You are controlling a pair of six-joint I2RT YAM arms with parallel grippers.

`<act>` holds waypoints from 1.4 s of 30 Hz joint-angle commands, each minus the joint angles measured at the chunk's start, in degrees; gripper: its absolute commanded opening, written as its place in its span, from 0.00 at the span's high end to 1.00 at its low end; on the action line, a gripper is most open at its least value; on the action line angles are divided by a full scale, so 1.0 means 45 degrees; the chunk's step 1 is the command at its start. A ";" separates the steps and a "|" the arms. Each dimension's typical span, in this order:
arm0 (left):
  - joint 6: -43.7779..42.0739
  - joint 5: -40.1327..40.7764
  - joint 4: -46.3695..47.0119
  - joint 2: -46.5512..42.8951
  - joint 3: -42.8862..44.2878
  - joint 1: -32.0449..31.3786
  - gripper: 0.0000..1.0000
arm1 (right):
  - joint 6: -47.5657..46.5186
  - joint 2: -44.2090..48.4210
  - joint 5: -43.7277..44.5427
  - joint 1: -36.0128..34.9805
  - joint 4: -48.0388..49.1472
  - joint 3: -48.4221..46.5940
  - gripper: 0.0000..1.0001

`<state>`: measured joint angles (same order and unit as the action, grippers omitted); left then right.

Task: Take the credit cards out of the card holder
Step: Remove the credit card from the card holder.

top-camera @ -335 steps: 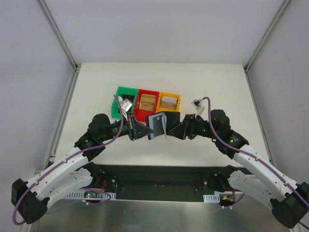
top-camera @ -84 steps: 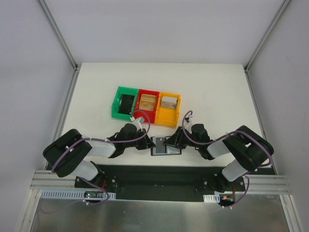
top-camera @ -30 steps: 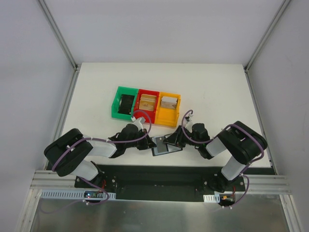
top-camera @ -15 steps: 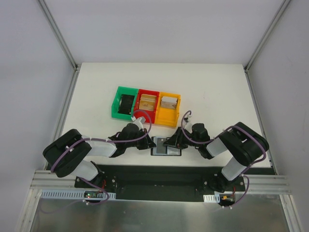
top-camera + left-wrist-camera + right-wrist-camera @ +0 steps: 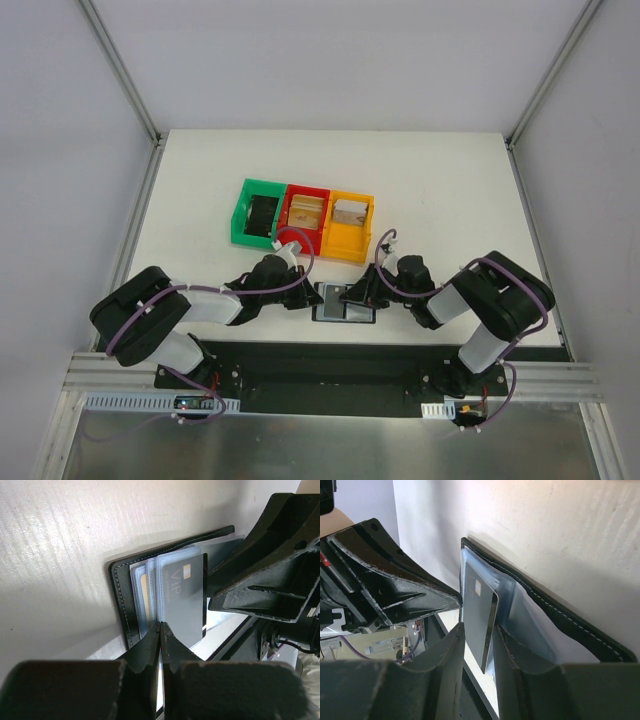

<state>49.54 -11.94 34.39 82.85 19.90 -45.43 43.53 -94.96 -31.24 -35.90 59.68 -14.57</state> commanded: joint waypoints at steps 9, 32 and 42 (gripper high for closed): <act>-0.0208 0.0545 -0.0748 0.0515 -0.0203 -0.0178 1.00 | 0.0464 -0.0070 -0.0869 -0.0264 0.1308 0.0014 0.78; -0.0052 0.1033 -0.0787 0.0183 -0.0535 -0.0197 1.00 | 0.0308 0.0340 -0.0889 -0.0049 0.1308 0.0581 0.91; 0.0085 0.0994 -0.0787 0.0124 -0.0634 -0.0178 1.00 | 0.0308 0.0321 -0.0869 0.0087 0.1308 0.0601 0.94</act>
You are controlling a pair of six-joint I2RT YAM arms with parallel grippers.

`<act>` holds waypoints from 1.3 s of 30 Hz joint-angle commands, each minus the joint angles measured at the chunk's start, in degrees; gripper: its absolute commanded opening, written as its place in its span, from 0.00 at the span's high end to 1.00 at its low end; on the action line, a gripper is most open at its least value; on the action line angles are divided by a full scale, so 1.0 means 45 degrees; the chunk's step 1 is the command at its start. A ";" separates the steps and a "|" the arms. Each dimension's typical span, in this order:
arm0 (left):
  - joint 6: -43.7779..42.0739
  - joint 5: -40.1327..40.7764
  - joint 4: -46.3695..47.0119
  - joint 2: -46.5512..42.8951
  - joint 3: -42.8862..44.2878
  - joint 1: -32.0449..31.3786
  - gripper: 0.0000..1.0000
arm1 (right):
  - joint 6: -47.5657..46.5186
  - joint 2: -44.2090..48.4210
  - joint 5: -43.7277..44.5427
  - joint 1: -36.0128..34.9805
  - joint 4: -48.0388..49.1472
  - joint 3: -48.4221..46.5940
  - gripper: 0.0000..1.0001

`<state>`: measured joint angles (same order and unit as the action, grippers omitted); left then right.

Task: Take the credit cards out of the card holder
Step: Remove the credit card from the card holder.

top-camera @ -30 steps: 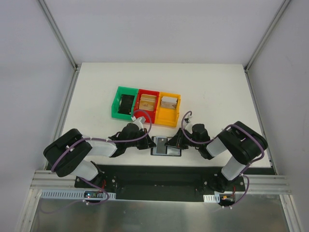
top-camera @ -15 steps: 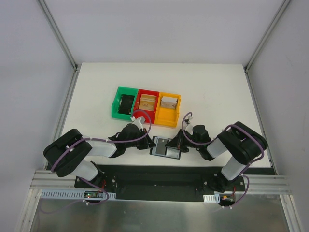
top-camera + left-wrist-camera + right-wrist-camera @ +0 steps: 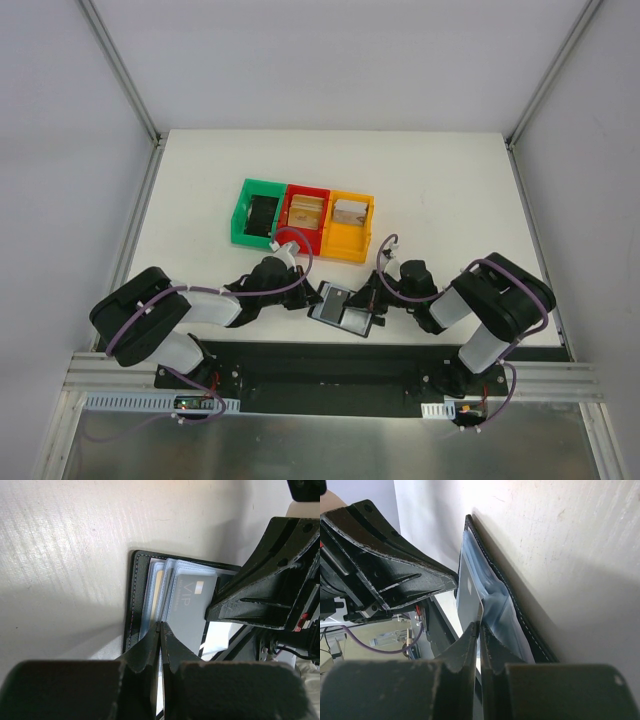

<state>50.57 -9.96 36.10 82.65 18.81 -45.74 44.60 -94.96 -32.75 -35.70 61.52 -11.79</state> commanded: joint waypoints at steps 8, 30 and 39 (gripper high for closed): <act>-0.0026 0.0493 -0.1068 -0.0085 -0.0644 -0.0129 1.00 | 0.0226 0.0125 -0.0631 0.0336 0.0666 -0.0718 0.95; 0.0150 0.0884 -0.1322 -0.0281 -0.0781 -0.0129 1.00 | -0.0575 0.0594 -0.1158 0.1157 -0.0545 -0.0524 0.87; 0.0344 0.0865 -0.1361 -0.0184 -0.0644 -0.0169 1.00 | -0.0614 0.0731 -0.1452 0.0981 -0.1189 -0.0817 0.71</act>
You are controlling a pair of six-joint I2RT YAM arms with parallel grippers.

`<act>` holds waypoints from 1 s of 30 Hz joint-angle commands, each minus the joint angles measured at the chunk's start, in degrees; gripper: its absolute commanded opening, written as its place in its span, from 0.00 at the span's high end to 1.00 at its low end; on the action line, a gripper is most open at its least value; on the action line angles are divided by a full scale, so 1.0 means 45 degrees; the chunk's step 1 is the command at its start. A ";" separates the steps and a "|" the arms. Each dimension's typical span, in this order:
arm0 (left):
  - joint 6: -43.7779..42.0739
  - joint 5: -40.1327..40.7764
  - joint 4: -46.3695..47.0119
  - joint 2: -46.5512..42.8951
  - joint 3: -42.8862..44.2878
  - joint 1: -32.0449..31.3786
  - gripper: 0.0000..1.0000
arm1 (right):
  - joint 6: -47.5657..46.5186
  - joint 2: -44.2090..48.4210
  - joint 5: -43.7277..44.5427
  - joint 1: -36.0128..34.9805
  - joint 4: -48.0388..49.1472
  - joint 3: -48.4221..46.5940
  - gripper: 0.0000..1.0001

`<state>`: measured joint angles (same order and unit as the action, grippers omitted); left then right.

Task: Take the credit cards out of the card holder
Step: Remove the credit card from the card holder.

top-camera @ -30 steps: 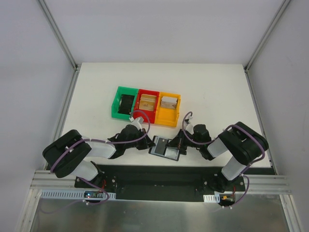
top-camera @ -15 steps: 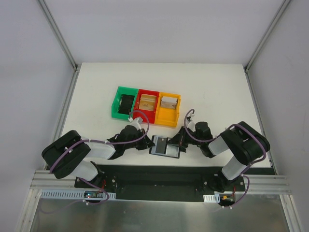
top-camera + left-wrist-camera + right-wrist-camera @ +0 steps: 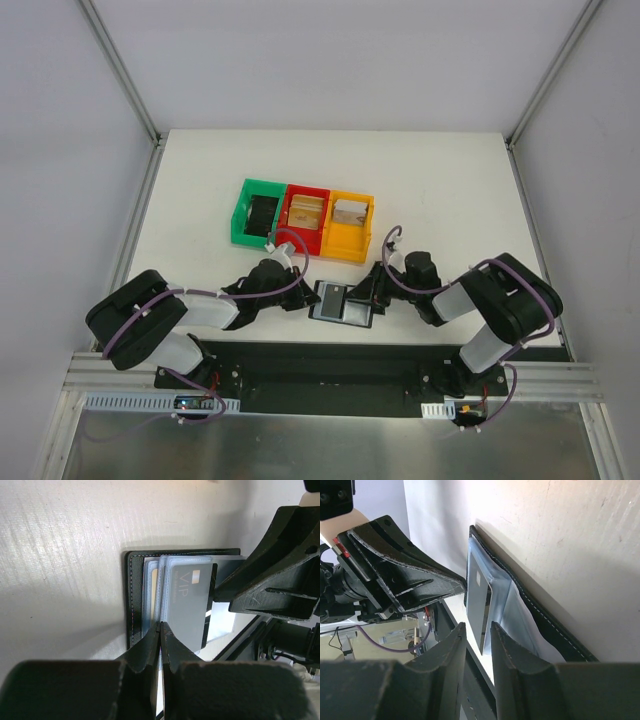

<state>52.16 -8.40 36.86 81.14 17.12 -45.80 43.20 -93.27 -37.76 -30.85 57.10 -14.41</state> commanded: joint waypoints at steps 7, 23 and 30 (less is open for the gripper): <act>0.0283 0.0754 -0.1473 0.0288 -0.0310 -0.0407 1.00 | -0.0381 0.0259 -0.0281 -0.0311 -0.0287 -0.0254 0.69; 0.0518 0.1047 -0.1473 0.0171 -0.0426 -0.0564 1.00 | -0.0089 0.0025 0.0050 -0.0586 -0.0248 -0.0684 0.70; 0.0733 0.1320 -0.1473 -0.0024 -0.0661 -0.0662 1.00 | 0.0516 -0.0365 0.0421 -0.0586 0.0551 -0.0625 0.72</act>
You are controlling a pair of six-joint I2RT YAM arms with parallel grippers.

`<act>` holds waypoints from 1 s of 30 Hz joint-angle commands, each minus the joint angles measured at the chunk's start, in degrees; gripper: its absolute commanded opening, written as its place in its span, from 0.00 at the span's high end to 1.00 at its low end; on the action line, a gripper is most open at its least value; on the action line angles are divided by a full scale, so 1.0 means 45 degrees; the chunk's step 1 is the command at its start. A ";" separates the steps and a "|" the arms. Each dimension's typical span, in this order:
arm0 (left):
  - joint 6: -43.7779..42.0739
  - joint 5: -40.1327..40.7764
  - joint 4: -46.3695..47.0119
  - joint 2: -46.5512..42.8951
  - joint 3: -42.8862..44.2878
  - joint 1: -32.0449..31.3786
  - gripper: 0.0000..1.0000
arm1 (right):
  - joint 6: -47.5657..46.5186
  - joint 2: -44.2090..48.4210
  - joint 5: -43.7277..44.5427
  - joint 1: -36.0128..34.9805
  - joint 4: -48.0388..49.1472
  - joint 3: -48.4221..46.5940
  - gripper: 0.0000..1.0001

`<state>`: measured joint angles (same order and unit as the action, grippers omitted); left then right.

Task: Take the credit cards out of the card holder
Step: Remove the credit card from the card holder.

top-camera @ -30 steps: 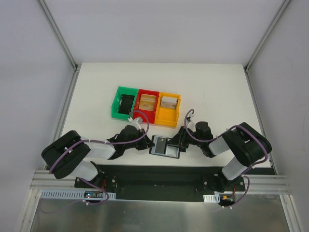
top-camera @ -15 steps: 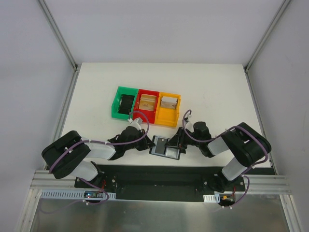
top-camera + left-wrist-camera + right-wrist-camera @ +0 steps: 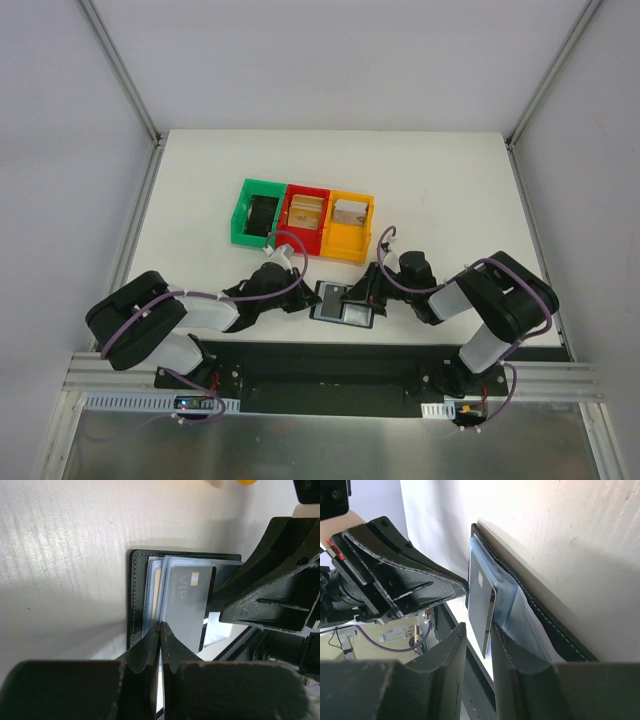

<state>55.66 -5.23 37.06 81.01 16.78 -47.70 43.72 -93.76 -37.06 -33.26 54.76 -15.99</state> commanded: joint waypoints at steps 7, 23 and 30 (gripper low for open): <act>0.0073 0.0812 -0.1516 -0.0288 -0.0759 -0.0317 1.00 | 0.0615 -0.0279 0.0520 -0.0052 0.1327 -0.0295 0.71; 0.0014 0.0714 -0.1360 -0.0132 -0.0603 -0.0493 1.00 | 0.0616 -0.0708 0.0384 -0.0168 0.1327 -0.0568 0.69; -0.0064 0.0636 -0.1282 0.0063 -0.0408 -0.0591 1.00 | 0.0654 -0.0825 0.0364 -0.0286 0.1327 -0.0666 0.68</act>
<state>56.58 -2.61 36.38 79.42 15.05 -49.19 46.33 -96.64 -35.22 -33.54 57.63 -17.39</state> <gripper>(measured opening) 0.002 0.316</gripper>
